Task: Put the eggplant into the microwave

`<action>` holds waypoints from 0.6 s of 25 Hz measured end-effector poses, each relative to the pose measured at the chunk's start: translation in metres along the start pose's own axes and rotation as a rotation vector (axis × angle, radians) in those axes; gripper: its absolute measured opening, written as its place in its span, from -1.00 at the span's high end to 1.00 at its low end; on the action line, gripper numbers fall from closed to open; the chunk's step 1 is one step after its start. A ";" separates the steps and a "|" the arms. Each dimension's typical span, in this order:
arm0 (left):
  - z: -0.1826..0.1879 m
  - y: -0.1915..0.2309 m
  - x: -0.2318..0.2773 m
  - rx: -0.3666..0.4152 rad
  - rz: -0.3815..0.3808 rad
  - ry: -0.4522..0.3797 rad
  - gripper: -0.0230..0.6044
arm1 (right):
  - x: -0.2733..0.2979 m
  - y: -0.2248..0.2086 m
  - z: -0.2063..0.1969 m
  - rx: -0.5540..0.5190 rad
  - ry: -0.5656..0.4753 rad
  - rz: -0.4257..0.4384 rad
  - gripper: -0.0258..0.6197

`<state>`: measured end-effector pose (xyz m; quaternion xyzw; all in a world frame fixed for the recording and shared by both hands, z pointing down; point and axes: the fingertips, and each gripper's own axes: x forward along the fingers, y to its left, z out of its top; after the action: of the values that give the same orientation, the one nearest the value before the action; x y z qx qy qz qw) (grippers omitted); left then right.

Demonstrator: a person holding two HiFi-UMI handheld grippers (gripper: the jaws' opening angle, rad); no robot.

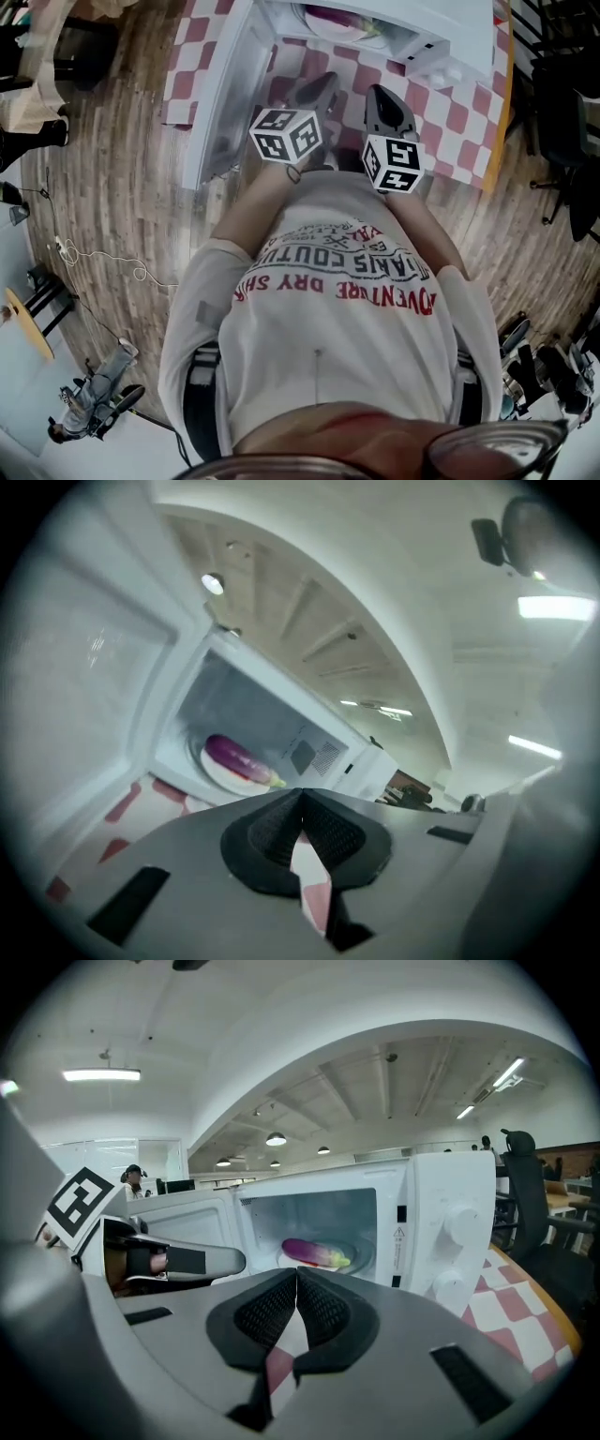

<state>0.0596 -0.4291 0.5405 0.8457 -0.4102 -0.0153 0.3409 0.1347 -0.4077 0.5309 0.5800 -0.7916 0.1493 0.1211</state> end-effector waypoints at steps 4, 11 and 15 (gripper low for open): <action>0.045 -0.014 0.013 0.344 -0.027 -0.084 0.85 | 0.024 -0.006 0.023 -0.037 -0.091 0.004 0.84; 0.069 -0.026 0.007 0.582 0.005 -0.179 0.85 | 0.033 -0.005 0.037 -0.082 -0.129 0.008 0.84; 0.067 -0.024 0.010 0.584 0.017 -0.176 0.85 | 0.035 -0.006 0.038 -0.095 -0.127 0.012 0.84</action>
<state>0.0620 -0.4634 0.4780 0.9000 -0.4322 0.0330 0.0466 0.1292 -0.4542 0.5093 0.5773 -0.8072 0.0751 0.0974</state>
